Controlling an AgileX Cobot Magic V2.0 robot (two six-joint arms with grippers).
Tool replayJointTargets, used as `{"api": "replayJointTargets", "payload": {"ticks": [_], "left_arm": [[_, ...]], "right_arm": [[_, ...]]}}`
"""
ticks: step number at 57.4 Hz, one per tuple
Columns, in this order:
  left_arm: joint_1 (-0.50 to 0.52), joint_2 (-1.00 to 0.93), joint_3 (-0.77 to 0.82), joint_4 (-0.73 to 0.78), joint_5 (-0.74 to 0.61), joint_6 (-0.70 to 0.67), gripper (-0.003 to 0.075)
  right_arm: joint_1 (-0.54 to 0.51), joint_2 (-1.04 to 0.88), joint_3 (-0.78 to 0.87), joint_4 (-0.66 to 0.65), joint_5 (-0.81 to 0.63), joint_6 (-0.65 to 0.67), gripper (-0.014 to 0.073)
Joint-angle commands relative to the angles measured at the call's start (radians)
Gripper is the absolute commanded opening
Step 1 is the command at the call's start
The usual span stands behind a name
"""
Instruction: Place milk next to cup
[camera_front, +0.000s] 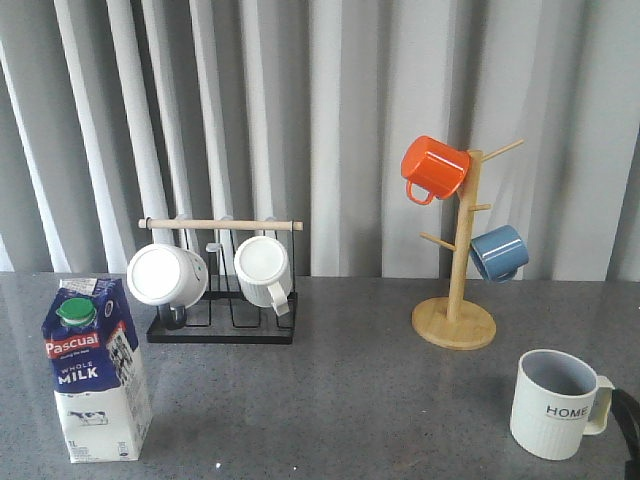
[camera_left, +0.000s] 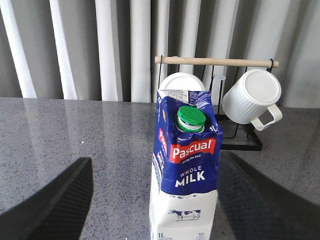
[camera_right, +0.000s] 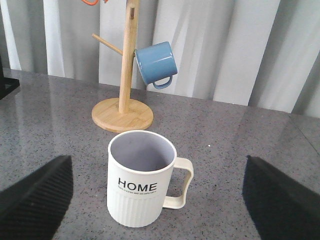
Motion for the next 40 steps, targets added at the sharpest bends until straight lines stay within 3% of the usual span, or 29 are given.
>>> {"api": "replayJointTargets", "payload": {"ticks": [1, 22, 30, 40], "left_arm": [[-0.001, -0.001, -0.035, -0.008, -0.072, -0.009, 0.0523], [-0.001, -0.001, -0.035, -0.008, -0.072, -0.008, 0.0523], [-0.001, -0.001, -0.035, -0.008, -0.072, -0.008, 0.0523], [-0.001, -0.001, -0.035, -0.008, -0.072, -0.008, 0.0523]], "right_arm": [[0.003, -0.001, -0.037, -0.005, -0.064, -0.002, 0.068], [-0.013, 0.001, -0.024, -0.059, -0.015, 0.019, 0.0596], [-0.085, 0.049, 0.038, -0.225, -0.178, 0.253, 0.0586], [-0.222, 0.156, 0.047, -0.498, -0.244, 0.584, 0.0584]]}}
